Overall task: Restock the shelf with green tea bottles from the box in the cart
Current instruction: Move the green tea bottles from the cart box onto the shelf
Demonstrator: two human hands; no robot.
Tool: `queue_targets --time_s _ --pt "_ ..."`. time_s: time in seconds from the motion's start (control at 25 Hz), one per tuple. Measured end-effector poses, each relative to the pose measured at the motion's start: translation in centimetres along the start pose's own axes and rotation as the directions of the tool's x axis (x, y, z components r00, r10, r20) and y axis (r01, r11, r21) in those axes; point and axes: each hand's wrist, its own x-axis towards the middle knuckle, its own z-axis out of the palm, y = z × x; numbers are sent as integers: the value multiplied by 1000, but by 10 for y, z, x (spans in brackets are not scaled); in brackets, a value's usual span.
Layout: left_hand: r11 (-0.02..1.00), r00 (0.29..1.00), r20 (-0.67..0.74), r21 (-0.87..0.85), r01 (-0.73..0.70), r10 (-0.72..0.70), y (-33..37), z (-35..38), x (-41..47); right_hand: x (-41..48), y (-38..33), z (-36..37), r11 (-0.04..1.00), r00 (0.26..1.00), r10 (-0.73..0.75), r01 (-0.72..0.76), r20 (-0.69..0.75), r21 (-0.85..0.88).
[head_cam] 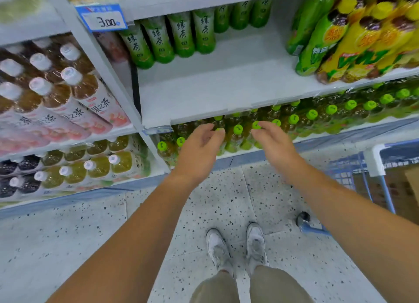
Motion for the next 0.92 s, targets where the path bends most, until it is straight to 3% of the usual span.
queue_targets --time_s 0.32,0.72,0.92 --pt "990 983 124 -33 136 -131 31 33 -107 -133 6 -59 993 993 110 -108 -51 51" --pt "978 972 204 149 -146 114 112 106 -156 -193 29 -202 998 987 25 -15 -159 66" --pt "981 972 188 106 -161 139 141 194 -189 -217 66 -289 998 981 45 -34 -187 58"
